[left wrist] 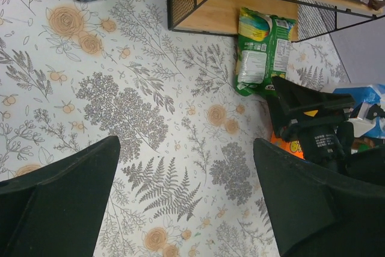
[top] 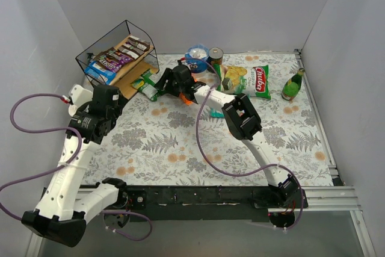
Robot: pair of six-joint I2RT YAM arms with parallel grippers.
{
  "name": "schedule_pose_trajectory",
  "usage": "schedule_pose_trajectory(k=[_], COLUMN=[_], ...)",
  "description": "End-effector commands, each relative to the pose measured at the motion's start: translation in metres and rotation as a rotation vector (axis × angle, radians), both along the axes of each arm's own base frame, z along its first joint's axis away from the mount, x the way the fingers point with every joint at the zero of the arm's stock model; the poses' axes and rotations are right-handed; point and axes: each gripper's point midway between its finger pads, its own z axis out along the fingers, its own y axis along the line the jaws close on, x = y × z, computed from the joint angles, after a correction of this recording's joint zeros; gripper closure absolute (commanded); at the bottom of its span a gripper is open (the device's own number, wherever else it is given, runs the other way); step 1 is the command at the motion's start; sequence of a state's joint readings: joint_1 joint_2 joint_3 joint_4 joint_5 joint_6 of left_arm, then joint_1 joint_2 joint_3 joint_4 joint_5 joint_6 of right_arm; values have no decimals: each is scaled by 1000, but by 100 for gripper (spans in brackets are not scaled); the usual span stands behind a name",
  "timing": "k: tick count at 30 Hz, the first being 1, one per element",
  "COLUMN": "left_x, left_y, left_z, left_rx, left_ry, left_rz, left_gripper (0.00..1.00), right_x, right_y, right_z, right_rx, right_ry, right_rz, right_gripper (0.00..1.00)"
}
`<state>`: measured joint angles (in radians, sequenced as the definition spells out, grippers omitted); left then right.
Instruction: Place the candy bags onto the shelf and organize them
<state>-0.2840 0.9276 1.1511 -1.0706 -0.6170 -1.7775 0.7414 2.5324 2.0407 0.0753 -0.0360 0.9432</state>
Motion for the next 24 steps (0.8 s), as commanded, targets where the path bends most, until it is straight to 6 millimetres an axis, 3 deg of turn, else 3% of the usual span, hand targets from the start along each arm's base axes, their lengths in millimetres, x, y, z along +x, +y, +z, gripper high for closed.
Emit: schedule_pose_trajectory(k=[1, 6, 9, 10, 12, 14, 15, 16, 17, 20, 21, 24], left_x=[5, 11, 11, 9, 8, 5, 4, 3, 1, -5, -5, -4], left_y=[0, 4, 3, 3, 3, 4, 3, 3, 4, 8, 10, 9], left_z=[26, 46, 56, 58, 58, 59, 59, 59, 60, 68, 70, 81], left_rx=[16, 43, 38, 33, 33, 30, 26, 27, 29, 46, 52, 63], left_ry=[-14, -25, -59, -75, -84, -94, -94, -96, -98, -110, -119, -151], left_rz=[-24, -23, -29, -30, -36, -37, -45, -47, -47, -45, -42, -62], left_gripper=[7, 7, 6, 6, 6, 6, 6, 6, 6, 6, 6, 6], right_x=[23, 15, -7, -14, -26, -28, -27, -25, -22, -28, -30, -34], right_y=[14, 4, -3, -2, -8, -2, 2, 4, 12, 14, 17, 9], right_z=[25, 16, 15, 24, 9, 11, 9, -8, -1, -11, 7, 17], right_rx=[75, 29, 10, 14, -7, 40, 51, 38, 70, 58, 75, 65], right_ry=[-72, -22, -2, -7, 45, 43, 53, 83, 94, 105, 57, 22], right_rz=[-119, -157, -148, -150, -177, -182, -180, -186, -185, -186, -172, -188], right_gripper=[26, 30, 34, 34, 36, 36, 37, 39, 40, 42, 42, 42])
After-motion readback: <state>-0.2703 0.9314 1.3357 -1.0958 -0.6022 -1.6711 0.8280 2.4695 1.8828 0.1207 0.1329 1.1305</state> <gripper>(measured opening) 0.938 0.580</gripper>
